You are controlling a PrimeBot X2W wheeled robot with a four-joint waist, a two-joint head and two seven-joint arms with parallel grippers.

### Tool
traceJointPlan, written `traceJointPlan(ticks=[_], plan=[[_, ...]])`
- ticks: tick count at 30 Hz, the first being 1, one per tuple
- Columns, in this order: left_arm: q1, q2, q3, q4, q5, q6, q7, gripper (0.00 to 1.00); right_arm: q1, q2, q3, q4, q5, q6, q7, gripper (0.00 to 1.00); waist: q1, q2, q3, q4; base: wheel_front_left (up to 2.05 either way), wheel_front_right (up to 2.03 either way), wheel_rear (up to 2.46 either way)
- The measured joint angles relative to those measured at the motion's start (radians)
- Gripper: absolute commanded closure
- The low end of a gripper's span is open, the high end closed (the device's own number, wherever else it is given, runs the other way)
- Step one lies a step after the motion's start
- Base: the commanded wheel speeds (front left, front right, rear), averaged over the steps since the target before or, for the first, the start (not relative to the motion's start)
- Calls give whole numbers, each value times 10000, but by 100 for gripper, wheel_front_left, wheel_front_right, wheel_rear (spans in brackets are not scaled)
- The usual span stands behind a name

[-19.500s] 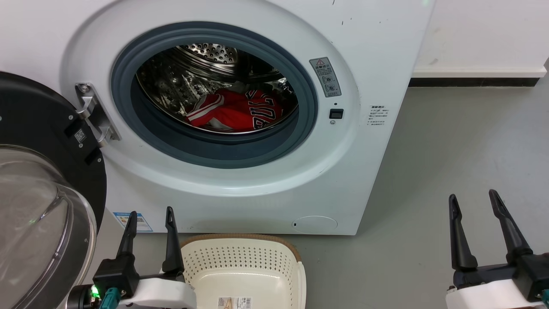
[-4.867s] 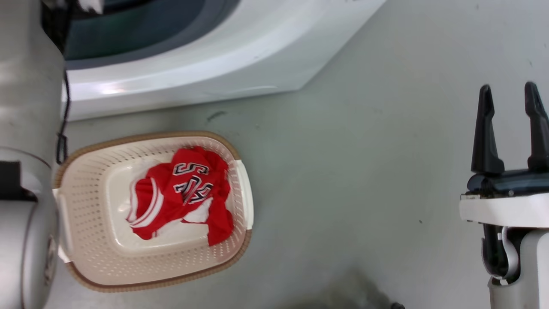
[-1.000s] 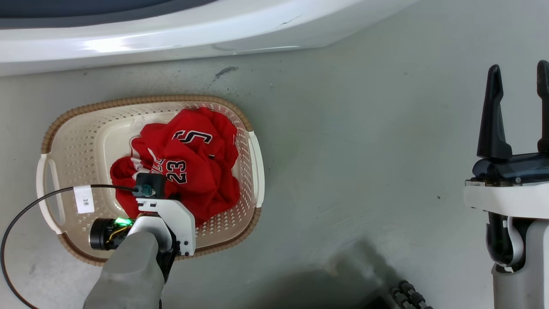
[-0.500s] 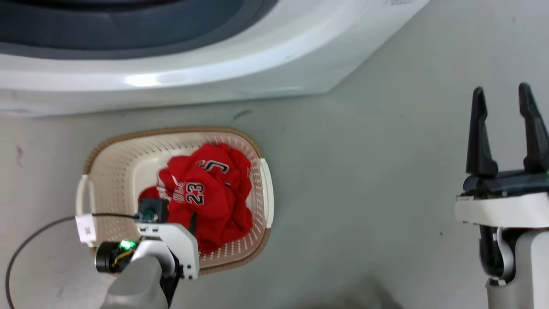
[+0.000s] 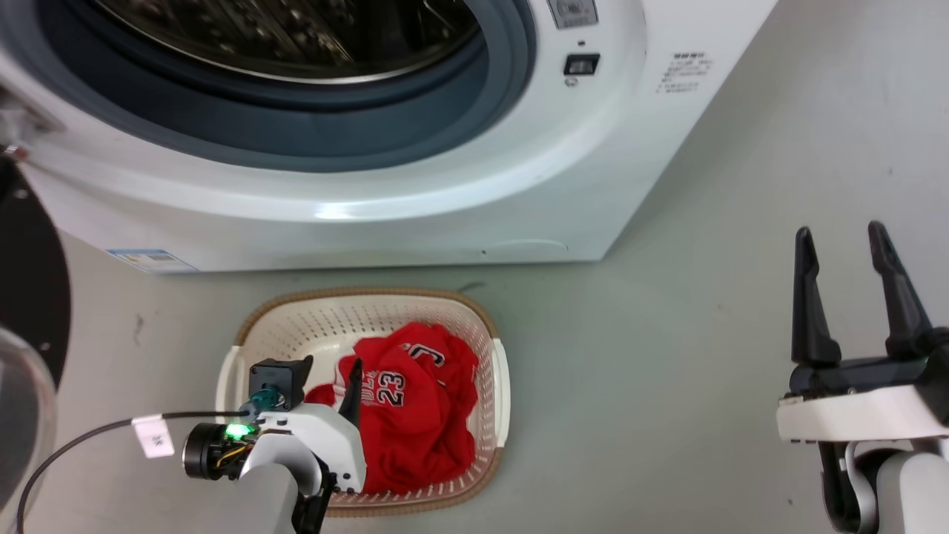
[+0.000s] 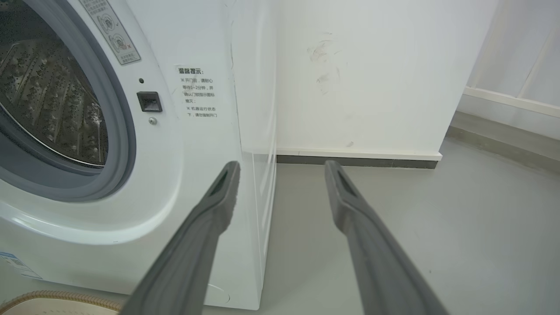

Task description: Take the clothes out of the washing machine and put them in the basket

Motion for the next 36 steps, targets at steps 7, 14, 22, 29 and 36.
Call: traceJointPlan(ticks=[7, 14, 22, 29, 36], plan=[[1172, -59, 867, -2608, 545, 374, 0, 0, 498, 0, 6, 92, -140, 0, 2, 0, -1, 0, -857, 284, 0, 0, 0], [2418, -316, 1712, -4966, 1200, 711, 0, 0, 963, 0, 35, 184, -150, 0, 0, 0, -1, 0, -1631, 436, 0, 0, 0], [3489, -612, 2259, -7012, 1827, 905, 0, 0, 1316, 0, 6, 265, -142, 0, 2, 0, 0, 0, -2299, 523, 0, 0, 0], [4131, -744, 2370, -7979, 2178, 857, -2, 0, 1643, 0, 19, 351, -50, 0, 0, 0, 0, 0, -2774, 584, 0, 0, 0], [4673, -792, 2406, -8182, 2401, 796, 0, 0, 1957, 0, 105, 420, 54, 0, 2, 0, 0, 0, -3248, 580, 0, 0, 0]])
